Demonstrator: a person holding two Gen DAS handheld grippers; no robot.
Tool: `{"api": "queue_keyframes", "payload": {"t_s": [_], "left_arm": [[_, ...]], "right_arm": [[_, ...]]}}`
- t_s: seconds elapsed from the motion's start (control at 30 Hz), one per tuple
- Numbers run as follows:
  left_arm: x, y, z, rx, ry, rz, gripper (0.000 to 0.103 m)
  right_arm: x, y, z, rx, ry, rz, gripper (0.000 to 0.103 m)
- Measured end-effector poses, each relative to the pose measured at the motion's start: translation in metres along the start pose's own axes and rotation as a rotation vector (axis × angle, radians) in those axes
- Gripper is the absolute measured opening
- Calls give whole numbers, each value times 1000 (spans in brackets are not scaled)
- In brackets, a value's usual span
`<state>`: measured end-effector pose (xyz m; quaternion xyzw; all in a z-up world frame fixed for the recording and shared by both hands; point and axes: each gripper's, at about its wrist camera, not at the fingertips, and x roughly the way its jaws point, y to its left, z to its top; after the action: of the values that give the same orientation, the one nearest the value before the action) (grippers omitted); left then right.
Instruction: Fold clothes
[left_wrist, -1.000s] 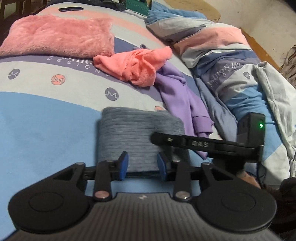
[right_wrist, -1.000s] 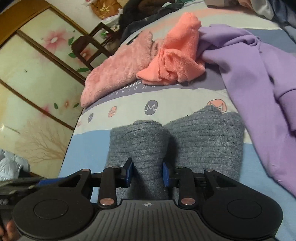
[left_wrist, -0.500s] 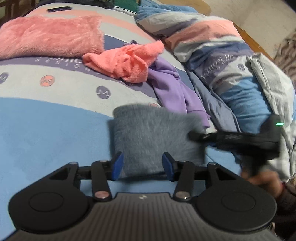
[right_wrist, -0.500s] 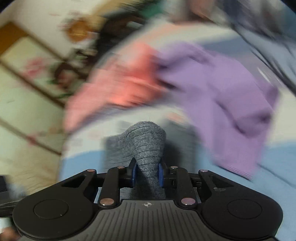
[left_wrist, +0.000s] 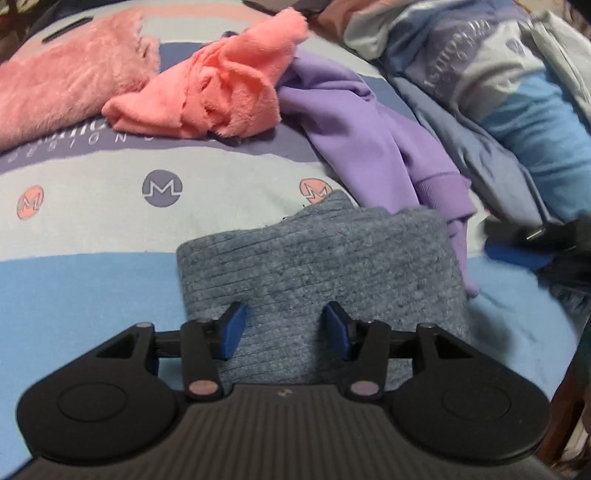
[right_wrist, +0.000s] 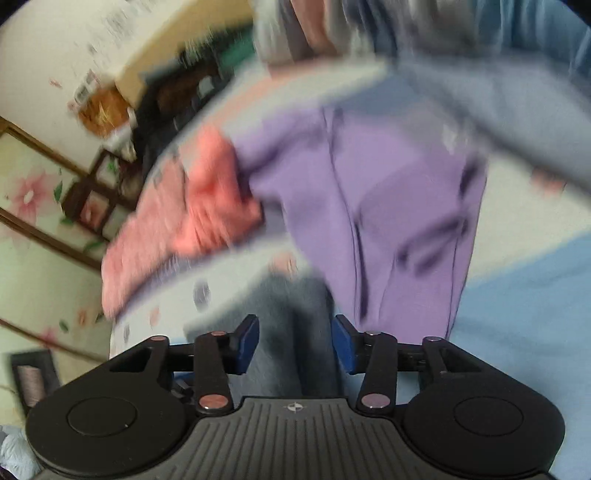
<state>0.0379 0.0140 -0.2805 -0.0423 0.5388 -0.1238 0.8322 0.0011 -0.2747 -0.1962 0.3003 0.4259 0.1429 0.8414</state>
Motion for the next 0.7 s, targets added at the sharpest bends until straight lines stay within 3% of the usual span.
{"api": "queue_keyframes", "payload": {"t_s": [0.07, 0.13, 0.2, 0.23, 0.27, 0.33, 0.37, 0.5, 0.53, 0.6, 0.67, 0.7], "left_arm": [[-2, 1, -1, 1, -1, 1, 56], [-8, -1, -1, 17, -7, 4, 56], [-13, -3, -1, 38, -18, 0, 62], [-9, -3, -2, 54, -10, 16, 71], [-2, -3, -3, 68, 16, 39, 79], [12, -3, -5, 82, 50, 77, 89], [14, -1, -4, 71, 53, 76, 90], [1, 5, 0, 20, 19, 39, 88], [-6, 5, 0, 18, 8, 32, 88], [-19, 9, -2, 2, -14, 9, 89], [-30, 18, -3, -32, -29, -32, 96], [-32, 25, -5, -71, -33, -65, 98]], "right_arm": [[0, 15, 2, -46, -8, 82, 44], [17, 28, -1, -129, 45, 133, 44], [42, 18, -8, -117, 104, 84, 33], [55, 10, -11, -103, 134, 52, 9], [68, 3, -15, -89, 164, 20, 0], [86, -7, -18, -58, 204, -19, 0], [87, -9, -16, -39, 207, -14, 0], [74, 16, -10, -167, 218, -41, 0], [68, 19, -7, -167, 210, -23, 5], [49, 23, -6, -194, 167, -26, 26], [28, 28, -5, -227, 120, -36, 93], [18, 30, -5, -243, 97, -41, 101]]}}
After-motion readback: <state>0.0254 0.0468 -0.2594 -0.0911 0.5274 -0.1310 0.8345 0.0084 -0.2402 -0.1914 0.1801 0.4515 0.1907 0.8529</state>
